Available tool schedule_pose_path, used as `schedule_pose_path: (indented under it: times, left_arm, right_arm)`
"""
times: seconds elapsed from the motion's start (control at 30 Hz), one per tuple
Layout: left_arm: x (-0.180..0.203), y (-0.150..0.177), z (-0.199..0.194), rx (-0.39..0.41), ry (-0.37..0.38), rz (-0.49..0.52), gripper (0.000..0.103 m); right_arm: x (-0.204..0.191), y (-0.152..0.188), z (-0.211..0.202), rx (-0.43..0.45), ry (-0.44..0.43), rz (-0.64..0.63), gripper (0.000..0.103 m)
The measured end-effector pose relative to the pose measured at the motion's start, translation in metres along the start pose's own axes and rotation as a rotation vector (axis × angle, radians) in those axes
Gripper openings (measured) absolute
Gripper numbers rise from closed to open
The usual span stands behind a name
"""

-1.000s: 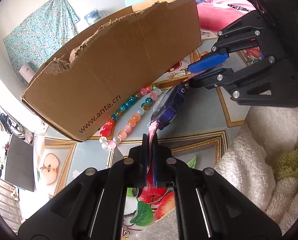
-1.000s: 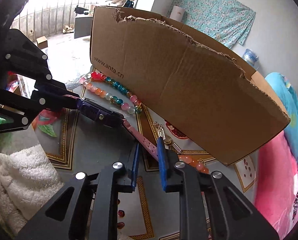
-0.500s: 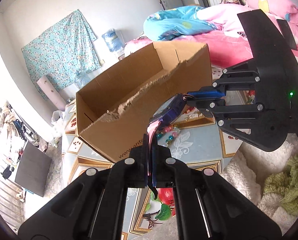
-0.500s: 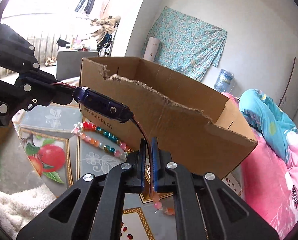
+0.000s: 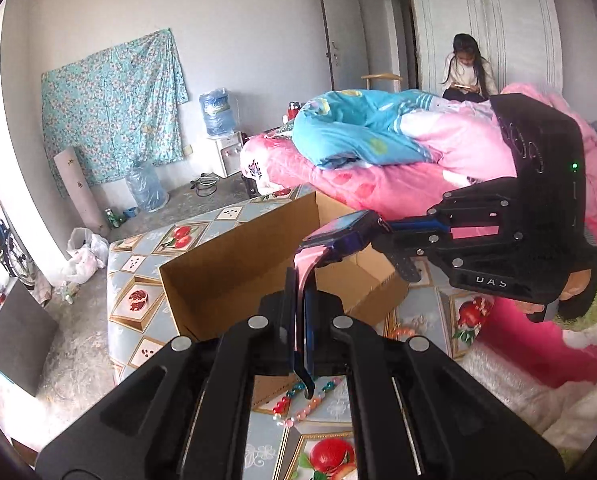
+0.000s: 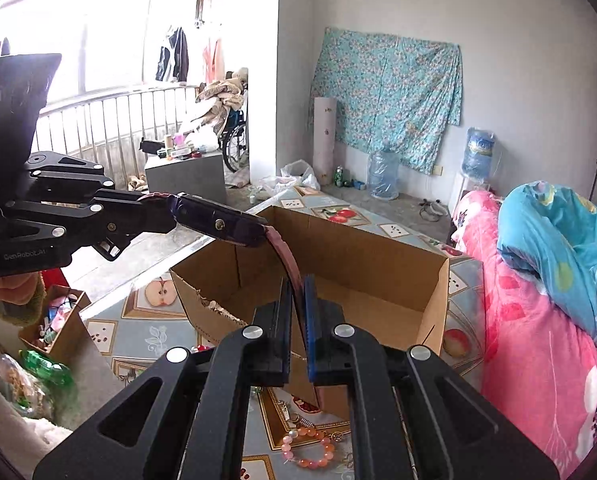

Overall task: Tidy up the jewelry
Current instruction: 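Lift the smartwatch with both grippers and carry it over the cardboard box, then open both grippers to drop the smartwatch into the box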

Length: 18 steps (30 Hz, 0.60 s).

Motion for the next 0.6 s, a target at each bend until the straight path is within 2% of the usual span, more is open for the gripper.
schedule_pose_path:
  times: [0.07,0.13,0.27,0.37,0.47,0.6]
  left_arm:
    - [-0.013,-0.015,0.017,-0.028,0.043,-0.065,0.004]
    - [-0.031,-0.018,0.045,-0.102,0.089,-0.154,0.004]
    - [-0.059,0.002,0.114,-0.296,0.182,-0.318,0.004]
    - [-0.075,0.027,0.161,-0.423,0.212,-0.398,0.004]
    - [-0.088,0.054,0.199,-0.544,0.219,-0.470,0.004]
    - [-0.105,0.081,0.235,-0.687,0.216,-0.560,0.005]
  right_arm:
    - [0.011,-0.009,0.022,-0.107,-0.073,0.038,0.006]
    - [0.026,-0.009,0.051,-0.227,-0.129,0.087,0.006]
    - [0.053,0.016,0.115,-0.489,-0.181,0.172,0.006]
    - [0.066,0.041,0.155,-0.652,-0.215,0.216,0.006]
    - [0.076,0.054,0.185,-0.761,-0.206,0.216,0.006]
    - [0.084,0.062,0.214,-0.857,-0.170,0.186,0.007]
Point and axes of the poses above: each gripper's, at about its wrist camera, not at the fingertips, and z roughly the way its jaws point, x to its right, y to its underside, the point moved 10 cm from there along z, roughly the way its jaws point, and after that the axes turned 2 degrees about y, right-handed, at the moved point
